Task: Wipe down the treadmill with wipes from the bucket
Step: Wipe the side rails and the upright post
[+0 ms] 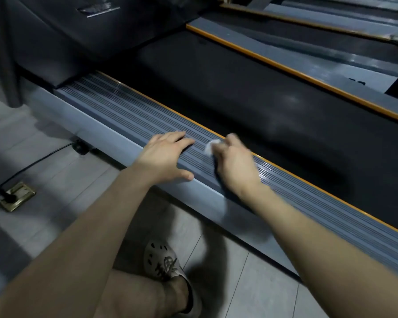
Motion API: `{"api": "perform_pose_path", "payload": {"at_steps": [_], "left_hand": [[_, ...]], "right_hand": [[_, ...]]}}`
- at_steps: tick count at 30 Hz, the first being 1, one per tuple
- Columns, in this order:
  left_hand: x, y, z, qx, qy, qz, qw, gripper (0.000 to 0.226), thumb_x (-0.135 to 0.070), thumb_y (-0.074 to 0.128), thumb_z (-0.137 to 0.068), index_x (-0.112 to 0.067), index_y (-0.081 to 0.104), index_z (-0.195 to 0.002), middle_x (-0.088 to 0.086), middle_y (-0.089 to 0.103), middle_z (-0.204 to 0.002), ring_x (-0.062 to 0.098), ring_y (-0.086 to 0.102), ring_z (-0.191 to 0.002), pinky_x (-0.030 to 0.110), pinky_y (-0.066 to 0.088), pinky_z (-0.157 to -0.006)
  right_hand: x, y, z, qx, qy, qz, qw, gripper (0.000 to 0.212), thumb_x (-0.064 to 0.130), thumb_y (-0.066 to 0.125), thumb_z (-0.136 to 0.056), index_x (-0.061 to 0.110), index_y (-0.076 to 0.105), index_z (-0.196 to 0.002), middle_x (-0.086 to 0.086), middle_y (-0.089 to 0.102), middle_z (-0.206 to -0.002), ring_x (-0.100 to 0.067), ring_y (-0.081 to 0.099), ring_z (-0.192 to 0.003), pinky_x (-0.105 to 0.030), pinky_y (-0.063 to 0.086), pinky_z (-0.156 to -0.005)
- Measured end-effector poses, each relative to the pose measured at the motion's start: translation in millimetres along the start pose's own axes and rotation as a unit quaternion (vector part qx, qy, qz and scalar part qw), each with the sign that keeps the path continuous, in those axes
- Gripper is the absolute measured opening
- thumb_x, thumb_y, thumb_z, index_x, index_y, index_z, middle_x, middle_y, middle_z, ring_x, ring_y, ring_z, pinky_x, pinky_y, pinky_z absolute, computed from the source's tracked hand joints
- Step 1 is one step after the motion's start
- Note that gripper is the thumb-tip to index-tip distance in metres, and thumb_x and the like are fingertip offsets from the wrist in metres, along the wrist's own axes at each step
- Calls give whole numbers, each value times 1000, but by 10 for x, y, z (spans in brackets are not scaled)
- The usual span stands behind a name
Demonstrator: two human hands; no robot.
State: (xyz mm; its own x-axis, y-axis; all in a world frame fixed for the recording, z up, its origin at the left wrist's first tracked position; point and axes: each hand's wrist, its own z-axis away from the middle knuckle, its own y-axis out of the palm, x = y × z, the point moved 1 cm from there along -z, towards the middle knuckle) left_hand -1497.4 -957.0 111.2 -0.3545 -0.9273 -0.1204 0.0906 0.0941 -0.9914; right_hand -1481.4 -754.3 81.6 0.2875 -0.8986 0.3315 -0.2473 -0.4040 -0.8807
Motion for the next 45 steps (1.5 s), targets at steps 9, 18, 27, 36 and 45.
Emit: {"api": "perform_pose_path", "payload": {"at_steps": [9, 18, 27, 36, 45], "left_hand": [[399, -101, 55, -44, -76, 24, 996, 81, -68, 71, -89, -33, 46, -157, -5, 45, -162, 23, 35, -150, 48, 30, -123], [565, -142, 69, -6, -79, 49, 996, 72, -41, 76, -95, -38, 44, -160, -8, 32, -172, 22, 25, -158, 45, 25, -128], [824, -94, 109, -82, -177, 77, 978, 74, -53, 69, -98, -32, 40, -162, 3, 18, -177, 25, 11, -164, 49, 12, -132], [1007, 0, 131, -106, -200, 96, 969, 89, -71, 70, -90, -33, 37, -164, 1, 19, -177, 24, 11, -164, 49, 14, -132], [1102, 14, 142, -148, -190, 116, 964, 52, -37, 56, -108, -32, 47, -158, 3, 28, -175, 23, 17, -163, 47, 14, -132]], "right_hand": [[-13, 198, -340, -61, 156, -21, 986, 31, 4, 56, -94, 21, 77, -109, -1, 44, -100, -33, 59, -86, -29, 35, -70], [1, 162, -469, -60, 131, -22, 989, 30, 6, 56, -99, 22, 78, -114, -5, 48, -101, -33, 61, -87, -30, 33, -71], [111, 272, -683, -66, 123, -44, 989, 27, 13, 56, -104, 23, 79, -116, -2, 45, -98, -33, 59, -90, -31, 36, -70], [281, 313, -864, -13, 5, -35, 999, 37, 9, 59, -98, 30, 78, -120, -2, 49, -100, -30, 61, -90, -30, 40, -75], [501, 389, -951, 10, -87, -42, 995, 29, 18, 56, -105, 25, 77, -123, -1, 48, -97, -27, 59, -84, -32, 38, -69]]}}
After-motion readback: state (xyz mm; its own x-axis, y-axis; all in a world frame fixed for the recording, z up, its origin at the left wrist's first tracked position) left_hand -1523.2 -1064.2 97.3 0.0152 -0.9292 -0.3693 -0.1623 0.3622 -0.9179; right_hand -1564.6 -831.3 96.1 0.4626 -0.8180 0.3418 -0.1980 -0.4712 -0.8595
